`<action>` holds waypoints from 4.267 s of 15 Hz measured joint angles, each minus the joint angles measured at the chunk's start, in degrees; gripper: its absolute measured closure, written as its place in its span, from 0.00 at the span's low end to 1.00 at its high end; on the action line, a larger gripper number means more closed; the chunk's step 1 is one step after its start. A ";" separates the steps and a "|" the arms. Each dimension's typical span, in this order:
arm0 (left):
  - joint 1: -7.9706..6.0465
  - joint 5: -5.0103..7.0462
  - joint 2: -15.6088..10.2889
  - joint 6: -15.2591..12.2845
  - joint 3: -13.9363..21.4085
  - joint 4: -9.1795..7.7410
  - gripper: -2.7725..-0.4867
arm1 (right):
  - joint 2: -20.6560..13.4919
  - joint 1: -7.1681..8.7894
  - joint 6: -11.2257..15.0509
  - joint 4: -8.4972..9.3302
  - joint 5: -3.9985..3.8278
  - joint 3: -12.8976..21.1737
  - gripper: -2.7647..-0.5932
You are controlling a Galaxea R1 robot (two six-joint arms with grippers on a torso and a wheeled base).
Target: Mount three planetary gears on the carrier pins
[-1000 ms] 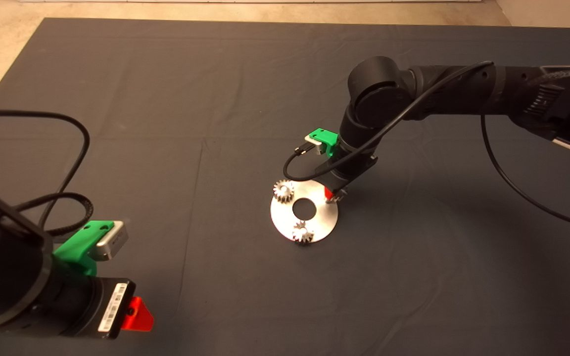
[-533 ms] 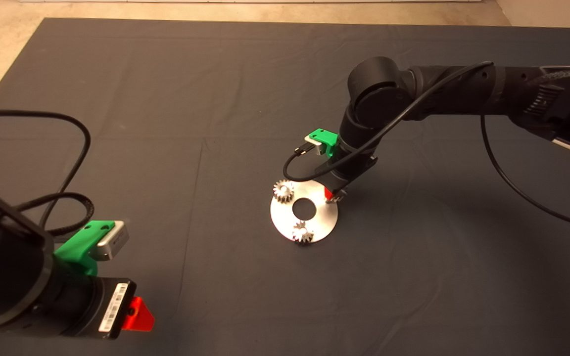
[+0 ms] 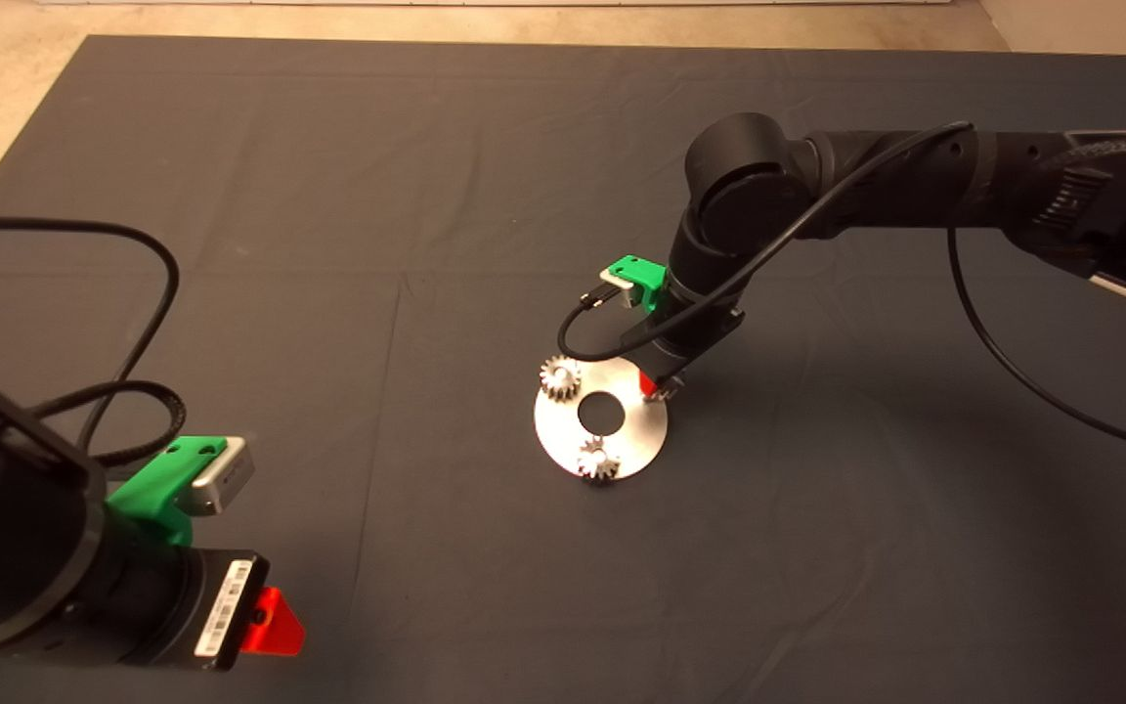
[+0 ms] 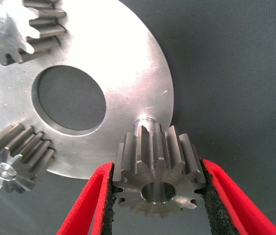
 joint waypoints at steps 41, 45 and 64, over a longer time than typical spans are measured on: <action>0.00 0.00 0.01 0.00 0.00 0.00 0.19 | 0.69 0.07 0.83 0.02 0.00 0.34 0.78; 0.00 0.01 0.01 0.00 0.00 0.00 0.19 | 0.69 0.05 0.83 0.02 0.00 0.34 0.78; 0.00 0.00 0.01 0.00 0.00 0.00 0.19 | 0.65 -0.01 0.83 0.00 -0.02 0.34 0.78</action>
